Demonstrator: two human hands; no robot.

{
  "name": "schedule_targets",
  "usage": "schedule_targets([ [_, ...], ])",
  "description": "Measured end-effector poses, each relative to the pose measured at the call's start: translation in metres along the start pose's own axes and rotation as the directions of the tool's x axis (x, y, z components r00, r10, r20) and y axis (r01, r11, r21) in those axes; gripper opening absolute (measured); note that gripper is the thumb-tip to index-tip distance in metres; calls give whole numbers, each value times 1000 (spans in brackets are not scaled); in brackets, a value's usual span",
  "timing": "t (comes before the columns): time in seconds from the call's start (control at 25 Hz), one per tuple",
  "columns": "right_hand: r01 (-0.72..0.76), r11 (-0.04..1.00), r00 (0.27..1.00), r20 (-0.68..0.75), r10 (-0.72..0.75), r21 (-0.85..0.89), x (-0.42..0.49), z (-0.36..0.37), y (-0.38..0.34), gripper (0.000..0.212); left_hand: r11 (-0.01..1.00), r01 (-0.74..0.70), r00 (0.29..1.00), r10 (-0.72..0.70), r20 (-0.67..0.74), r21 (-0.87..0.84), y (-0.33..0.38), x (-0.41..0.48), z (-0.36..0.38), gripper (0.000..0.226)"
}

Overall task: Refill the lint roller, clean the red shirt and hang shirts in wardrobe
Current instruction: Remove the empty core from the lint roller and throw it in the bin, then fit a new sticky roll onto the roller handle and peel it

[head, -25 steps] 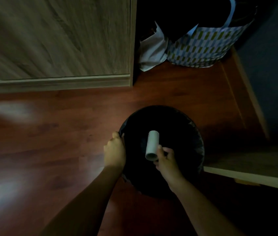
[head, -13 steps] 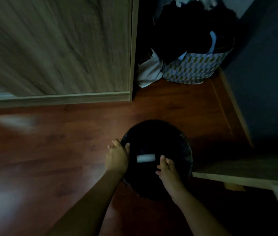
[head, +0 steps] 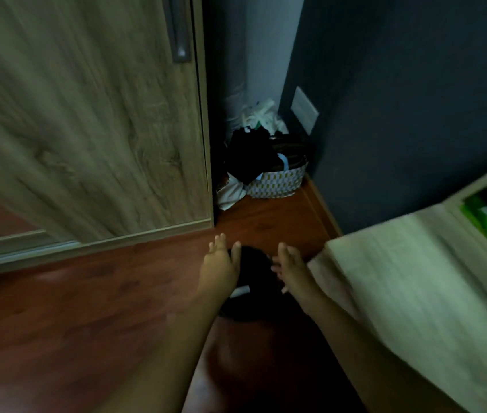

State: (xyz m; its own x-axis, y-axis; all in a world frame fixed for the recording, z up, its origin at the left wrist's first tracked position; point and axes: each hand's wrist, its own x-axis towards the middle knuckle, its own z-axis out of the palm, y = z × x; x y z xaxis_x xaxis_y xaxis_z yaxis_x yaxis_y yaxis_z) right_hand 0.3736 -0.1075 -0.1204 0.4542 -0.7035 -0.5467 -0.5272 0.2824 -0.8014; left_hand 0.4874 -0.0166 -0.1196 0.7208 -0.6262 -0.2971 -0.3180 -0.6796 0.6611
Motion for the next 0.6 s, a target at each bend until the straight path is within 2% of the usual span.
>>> schedule_targets([
  [0.16, 180, 984, 979, -92, -180, -11, -95, -55, -38, 41, 985, -168, 985, 167, -39, -27, 66, -81, -31, 52],
  [0.28, 259, 965, 955, -141, -261, -29, -161, -98, -39, 28, 957, -289, 957, 286, -55, -42, 98, -141, -23, 52],
  [0.48, 319, 936, 910, -226, -347, -149, -252, -179, 31, 29, 923, -380, 925, 379, -20, -57, 122, -232, 38, 52],
  [0.6, 320, 927, 903, -231, -361, -197, -290, -243, 97, 30, 909, -414, 908, 416, 58, -39, 141, -283, 97, 53],
])
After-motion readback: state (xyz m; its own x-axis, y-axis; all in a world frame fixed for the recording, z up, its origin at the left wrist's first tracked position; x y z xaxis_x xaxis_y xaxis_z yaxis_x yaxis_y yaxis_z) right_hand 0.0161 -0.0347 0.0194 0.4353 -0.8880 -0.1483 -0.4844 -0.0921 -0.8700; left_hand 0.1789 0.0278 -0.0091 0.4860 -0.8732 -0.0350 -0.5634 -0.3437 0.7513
